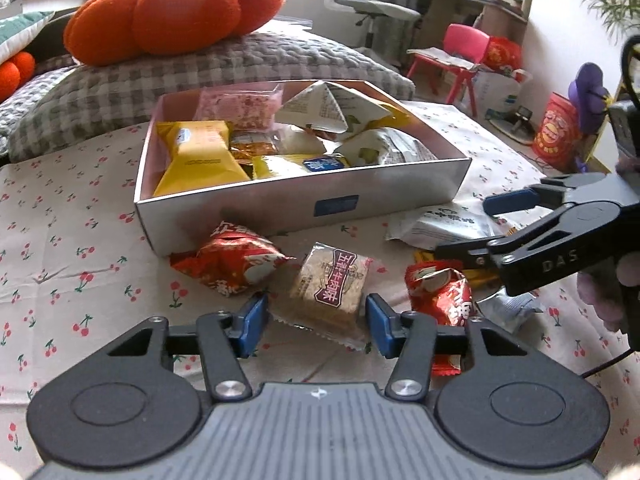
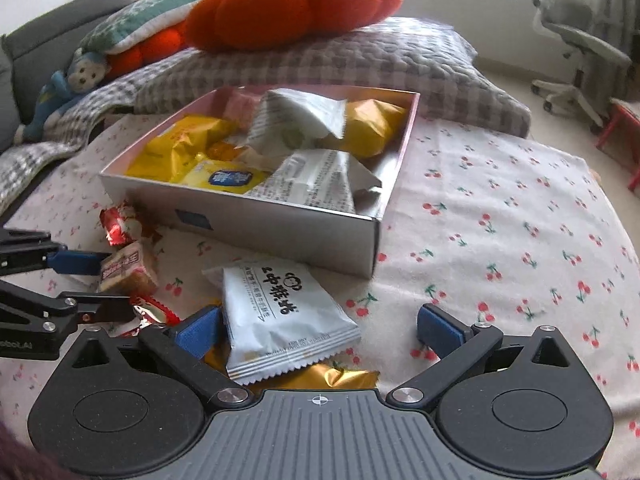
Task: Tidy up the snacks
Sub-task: 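Grasp the beige red-labelled cake packet with the left tool while the right tool grasps a white printed packet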
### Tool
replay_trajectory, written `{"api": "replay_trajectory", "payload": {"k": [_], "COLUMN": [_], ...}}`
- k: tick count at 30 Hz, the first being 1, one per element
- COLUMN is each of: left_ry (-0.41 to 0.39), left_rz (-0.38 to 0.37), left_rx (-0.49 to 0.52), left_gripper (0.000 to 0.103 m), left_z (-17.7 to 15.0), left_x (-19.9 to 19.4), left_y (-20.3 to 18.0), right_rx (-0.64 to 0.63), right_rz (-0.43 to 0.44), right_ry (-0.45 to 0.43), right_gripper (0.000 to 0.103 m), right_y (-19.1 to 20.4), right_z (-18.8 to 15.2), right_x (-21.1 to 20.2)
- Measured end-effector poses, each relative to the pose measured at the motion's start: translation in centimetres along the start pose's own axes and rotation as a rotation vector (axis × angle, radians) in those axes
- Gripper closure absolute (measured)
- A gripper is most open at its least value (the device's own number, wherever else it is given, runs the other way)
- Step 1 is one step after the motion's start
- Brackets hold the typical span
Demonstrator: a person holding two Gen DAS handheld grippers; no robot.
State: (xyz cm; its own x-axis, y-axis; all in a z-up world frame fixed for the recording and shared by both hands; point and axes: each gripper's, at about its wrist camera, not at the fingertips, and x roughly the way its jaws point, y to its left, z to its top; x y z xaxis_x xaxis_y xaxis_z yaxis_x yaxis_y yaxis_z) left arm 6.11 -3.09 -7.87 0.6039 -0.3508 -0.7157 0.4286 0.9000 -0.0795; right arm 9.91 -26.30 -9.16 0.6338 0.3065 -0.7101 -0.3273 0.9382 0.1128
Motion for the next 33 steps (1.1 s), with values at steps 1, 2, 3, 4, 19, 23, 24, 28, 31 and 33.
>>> {"api": "replay_trajectory", "payload": {"k": [1, 2, 3, 4, 19, 23, 24, 28, 31, 33], "left_ry": [-0.002, -0.005, -0.006, -0.006, 0.000, 0.006, 0.009, 0.027, 0.036, 0.038], "left_rz": [0.001, 0.004, 0.008, 0.012, 0.017, 0.020, 0.019, 0.013, 0.005, 0.000], "left_rx": [-0.001, -0.001, 0.000, 0.003, 0.012, -0.003, -0.007, -0.034, -0.044, -0.047], "left_gripper": [0.049, 0.049, 0.048, 0.046, 0.059, 0.061, 0.061, 0.065, 0.066, 0.066], "left_z": [0.0, 0.1, 0.2, 0.3, 0.3, 0.3, 0.3, 0.4, 0.4, 0.4], "left_x": [0.1, 0.2, 0.3, 0.5, 0.2, 0.1, 0.0, -0.2, -0.4, -0.6], "left_y": [0.0, 0.0, -0.1, -0.3, -1.0, -1.1, -1.0, -0.8, -0.7, -0.8], "right_rx": [-0.007, -0.014, -0.020, -0.026, -0.029, -0.037, -0.032, -0.049, -0.042, -0.044], "right_rz": [-0.002, -0.004, -0.007, -0.012, -0.080, -0.055, -0.041, -0.028, -0.029, -0.020], "right_ry": [0.005, 0.015, 0.024, 0.033, 0.084, 0.077, 0.077, 0.076, 0.082, 0.088], "right_gripper": [0.000, 0.000, 0.000, 0.000, 0.002, 0.016, 0.025, 0.042, 0.042, 0.043], "right_y": [0.1, 0.2, 0.3, 0.5, 1.8, 2.2, 2.3, 3.2, 3.4, 3.5], "right_z": [0.1, 0.3, 0.5, 0.7, 1.2, 1.2, 1.3, 1.3, 1.2, 1.2], "right_x": [0.1, 0.3, 0.4, 0.6, 0.7, 0.3, 0.2, -0.3, -0.5, -0.8]}}
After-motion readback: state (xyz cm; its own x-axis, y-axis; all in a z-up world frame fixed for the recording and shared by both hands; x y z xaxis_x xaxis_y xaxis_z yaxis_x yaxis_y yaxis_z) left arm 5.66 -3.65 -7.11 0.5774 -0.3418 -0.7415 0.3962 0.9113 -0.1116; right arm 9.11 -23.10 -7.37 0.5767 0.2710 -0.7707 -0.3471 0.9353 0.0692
